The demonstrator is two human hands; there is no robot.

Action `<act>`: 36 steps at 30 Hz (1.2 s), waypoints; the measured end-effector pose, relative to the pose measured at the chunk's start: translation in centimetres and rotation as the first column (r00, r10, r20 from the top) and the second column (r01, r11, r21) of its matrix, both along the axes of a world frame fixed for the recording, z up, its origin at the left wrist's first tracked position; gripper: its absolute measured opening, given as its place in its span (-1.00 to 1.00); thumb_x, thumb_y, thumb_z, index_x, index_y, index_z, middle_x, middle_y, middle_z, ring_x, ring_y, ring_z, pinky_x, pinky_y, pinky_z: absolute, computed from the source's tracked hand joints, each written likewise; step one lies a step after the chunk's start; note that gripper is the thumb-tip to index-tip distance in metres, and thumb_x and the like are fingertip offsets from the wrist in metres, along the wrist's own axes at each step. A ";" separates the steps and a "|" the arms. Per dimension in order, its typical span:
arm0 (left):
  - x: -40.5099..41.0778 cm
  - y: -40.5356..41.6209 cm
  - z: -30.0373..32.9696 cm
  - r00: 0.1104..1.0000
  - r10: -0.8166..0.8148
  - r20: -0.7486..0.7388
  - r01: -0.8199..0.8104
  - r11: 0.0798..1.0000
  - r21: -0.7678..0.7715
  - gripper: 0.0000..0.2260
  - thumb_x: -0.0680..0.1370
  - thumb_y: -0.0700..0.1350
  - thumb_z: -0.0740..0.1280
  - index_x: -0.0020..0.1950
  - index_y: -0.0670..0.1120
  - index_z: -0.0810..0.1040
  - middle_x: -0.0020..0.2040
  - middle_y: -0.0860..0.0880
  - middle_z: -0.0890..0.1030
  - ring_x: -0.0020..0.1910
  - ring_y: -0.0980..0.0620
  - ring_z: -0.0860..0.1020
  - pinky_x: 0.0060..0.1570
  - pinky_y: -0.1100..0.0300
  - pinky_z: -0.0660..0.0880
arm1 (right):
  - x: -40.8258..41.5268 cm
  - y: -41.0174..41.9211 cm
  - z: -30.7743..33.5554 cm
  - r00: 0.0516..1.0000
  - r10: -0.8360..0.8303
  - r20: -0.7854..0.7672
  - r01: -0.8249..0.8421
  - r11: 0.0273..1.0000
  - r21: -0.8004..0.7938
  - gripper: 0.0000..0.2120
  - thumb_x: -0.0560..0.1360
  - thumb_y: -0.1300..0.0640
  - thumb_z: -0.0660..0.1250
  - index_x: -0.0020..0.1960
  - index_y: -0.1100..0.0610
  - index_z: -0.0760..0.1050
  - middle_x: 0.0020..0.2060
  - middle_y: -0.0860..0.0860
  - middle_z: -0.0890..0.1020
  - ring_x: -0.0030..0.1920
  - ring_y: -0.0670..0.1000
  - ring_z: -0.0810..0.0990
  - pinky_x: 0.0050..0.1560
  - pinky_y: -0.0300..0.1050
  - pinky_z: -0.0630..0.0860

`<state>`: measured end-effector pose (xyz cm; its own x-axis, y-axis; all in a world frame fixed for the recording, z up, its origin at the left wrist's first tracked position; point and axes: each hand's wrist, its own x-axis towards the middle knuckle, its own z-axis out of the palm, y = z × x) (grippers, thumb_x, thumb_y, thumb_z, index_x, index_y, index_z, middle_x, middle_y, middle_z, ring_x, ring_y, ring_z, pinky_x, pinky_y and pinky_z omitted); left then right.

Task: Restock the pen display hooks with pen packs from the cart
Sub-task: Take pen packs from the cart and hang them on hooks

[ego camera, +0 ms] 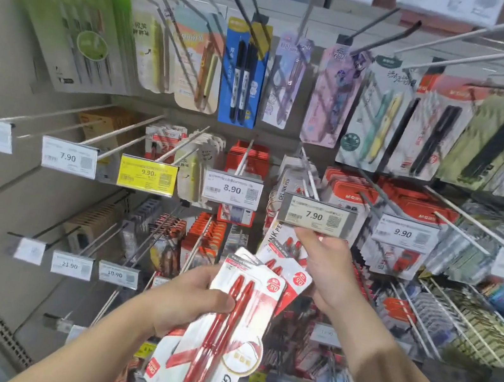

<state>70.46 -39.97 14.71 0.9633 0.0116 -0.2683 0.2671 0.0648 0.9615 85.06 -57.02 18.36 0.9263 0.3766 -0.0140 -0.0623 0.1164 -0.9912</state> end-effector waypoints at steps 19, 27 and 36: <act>1.3 -1.5 0.1 0.999 0.016 0.047 -0.018 0.999 0.043 -0.43 0.25 -0.03 0.46 0.27 -0.03 0.55 0.10 -0.12 0.74 -0.04 -0.07 0.69 0.11 -0.06 0.59 | 1.4 0.0 -0.8 0.948 -0.240 0.209 0.238 0.971 0.037 -0.77 0.52 0.27 0.48 0.15 0.10 0.61 -0.04 -0.12 0.74 0.02 -0.15 0.70 -0.04 -0.23 0.60; 2.2 -1.6 -0.4 0.999 0.027 0.044 -0.029 0.998 0.047 -0.50 0.32 -0.16 0.41 0.28 -0.07 0.55 0.06 -0.11 0.75 -0.04 -0.09 0.71 0.01 -0.01 0.63 | 3.0 -0.1 -1.0 0.954 -0.190 0.232 0.197 0.980 -0.006 -0.89 0.56 0.28 0.42 0.05 0.14 0.56 -0.15 -0.07 0.74 -0.17 -0.19 0.67 -0.21 -0.20 0.53; 2.6 -1.8 -0.9 0.998 0.059 0.030 -0.058 0.997 -0.048 -0.52 0.32 -0.17 0.44 0.25 -0.10 0.55 0.04 -0.17 0.73 -0.13 -0.09 0.70 -0.01 -0.02 0.62 | 3.0 -1.0 -2.2 0.994 0.013 0.112 -0.015 1.000 0.018 -0.81 0.63 0.22 0.35 0.21 0.05 0.60 -0.01 -0.05 0.76 0.01 -0.01 0.74 0.03 0.01 0.65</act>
<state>73.03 -41.76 13.78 0.9692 0.0561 -0.2397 0.2314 0.1249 0.9648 88.05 -58.05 16.18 0.9162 0.3888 0.0970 0.0475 0.1350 -0.9897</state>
